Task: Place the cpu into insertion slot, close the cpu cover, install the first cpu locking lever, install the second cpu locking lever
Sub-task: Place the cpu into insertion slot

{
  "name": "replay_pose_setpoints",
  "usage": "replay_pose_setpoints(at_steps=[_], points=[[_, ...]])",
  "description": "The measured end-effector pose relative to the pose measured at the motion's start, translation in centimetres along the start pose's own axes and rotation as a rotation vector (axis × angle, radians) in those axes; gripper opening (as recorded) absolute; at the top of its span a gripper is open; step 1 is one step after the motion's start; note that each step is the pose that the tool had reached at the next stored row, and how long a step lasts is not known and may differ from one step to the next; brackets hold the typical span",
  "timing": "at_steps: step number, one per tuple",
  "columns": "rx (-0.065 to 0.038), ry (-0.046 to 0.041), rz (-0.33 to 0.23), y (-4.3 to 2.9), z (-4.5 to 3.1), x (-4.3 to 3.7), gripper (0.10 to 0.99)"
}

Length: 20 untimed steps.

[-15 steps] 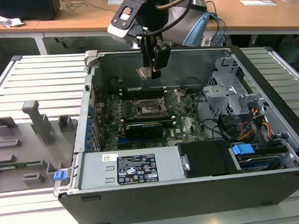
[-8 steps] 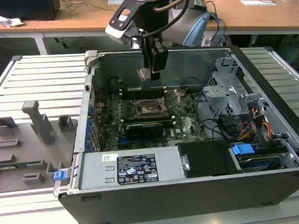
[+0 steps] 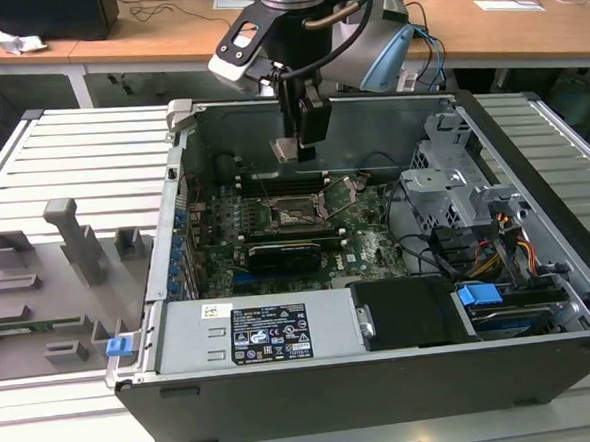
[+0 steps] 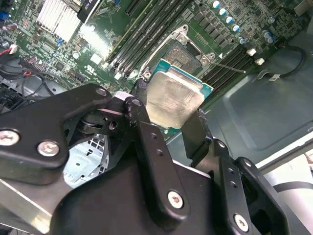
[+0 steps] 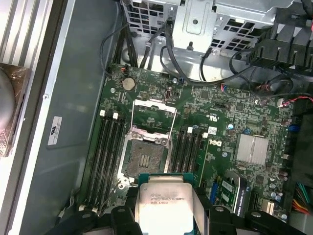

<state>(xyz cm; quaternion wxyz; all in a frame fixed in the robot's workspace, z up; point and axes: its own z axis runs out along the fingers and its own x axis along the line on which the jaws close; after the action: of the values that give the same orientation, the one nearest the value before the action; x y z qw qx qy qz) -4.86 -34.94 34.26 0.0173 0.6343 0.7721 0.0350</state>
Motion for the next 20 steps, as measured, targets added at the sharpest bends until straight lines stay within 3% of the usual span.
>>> replay_pose_setpoints(at_steps=[20], points=[[0.000, -0.0005, 0.004, -0.08, 1.08, -0.02, 0.525]])
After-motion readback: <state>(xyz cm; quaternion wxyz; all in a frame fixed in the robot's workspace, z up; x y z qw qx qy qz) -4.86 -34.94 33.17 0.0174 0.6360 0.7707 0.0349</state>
